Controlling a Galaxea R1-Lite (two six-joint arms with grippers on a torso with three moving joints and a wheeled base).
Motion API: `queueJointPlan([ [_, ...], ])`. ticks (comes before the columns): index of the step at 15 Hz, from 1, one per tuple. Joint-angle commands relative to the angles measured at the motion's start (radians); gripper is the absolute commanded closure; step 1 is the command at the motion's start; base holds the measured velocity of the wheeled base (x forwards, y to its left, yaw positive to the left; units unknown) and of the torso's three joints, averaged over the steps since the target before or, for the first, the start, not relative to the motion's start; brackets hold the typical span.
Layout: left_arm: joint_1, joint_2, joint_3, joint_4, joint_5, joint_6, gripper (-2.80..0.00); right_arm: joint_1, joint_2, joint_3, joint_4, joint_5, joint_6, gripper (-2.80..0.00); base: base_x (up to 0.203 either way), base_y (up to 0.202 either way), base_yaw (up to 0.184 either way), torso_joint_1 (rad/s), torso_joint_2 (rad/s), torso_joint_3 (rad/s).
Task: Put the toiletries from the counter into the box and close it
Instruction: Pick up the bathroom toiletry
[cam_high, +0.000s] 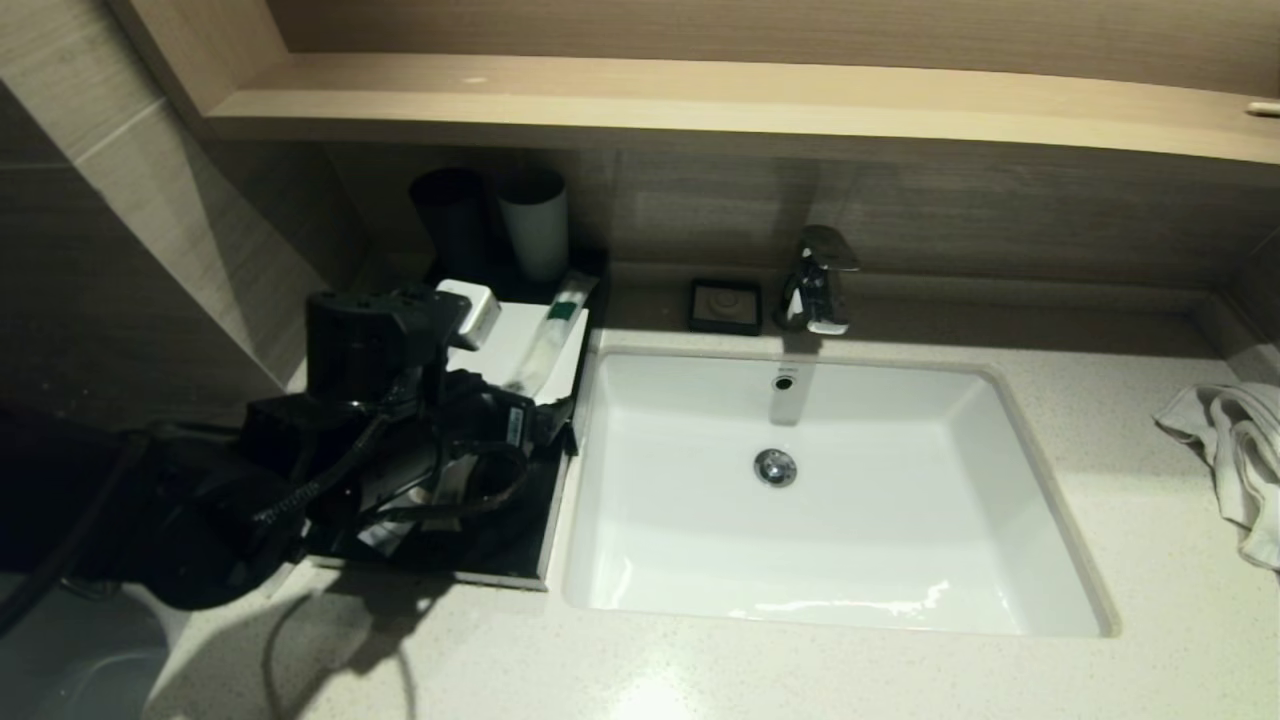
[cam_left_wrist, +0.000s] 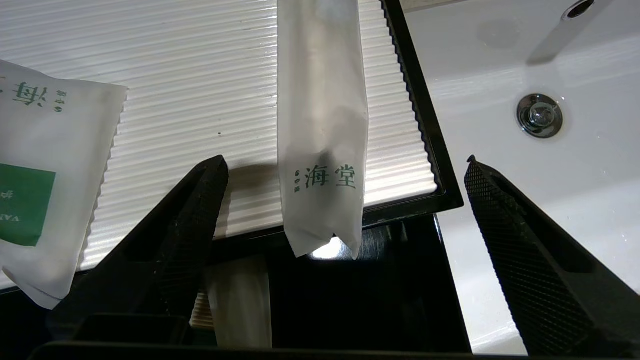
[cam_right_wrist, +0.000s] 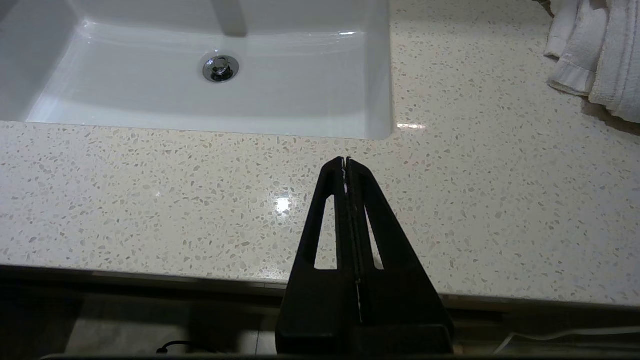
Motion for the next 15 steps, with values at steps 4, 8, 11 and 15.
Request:
queueJointPlan([
  [4, 0.0, 0.003, -0.007, -0.004, 0.001, 0.033, -2.8, 0.0, 0.0, 0.0, 0.0, 0.0, 0.0, 0.0, 0.0, 0.0, 0.0, 0.0, 0.0, 0.0],
  [8, 0.0, 0.005, -0.005, -0.004, 0.001, 0.036, -2.8, 0.0, 0.0, 0.0, 0.0, 0.0, 0.0, 0.0, 0.0, 0.0, 0.0, 0.0, 0.0, 0.0],
  [11, 0.0, 0.008, -0.004, -0.004, 0.001, 0.045, -2.8, 0.0, 0.0, 0.0, 0.0, 0.0, 0.0, 0.0, 0.0, 0.0, 0.0, 0.0, 0.0, 0.0],
  [15, -0.002, 0.016, -0.003, -0.021, 0.001, 0.056, -2.8, -0.001, 0.0, 0.0, 0.0, 0.0, 0.0, 0.0, 0.0, 0.0, 0.0, 0.0, 0.0, 0.0],
])
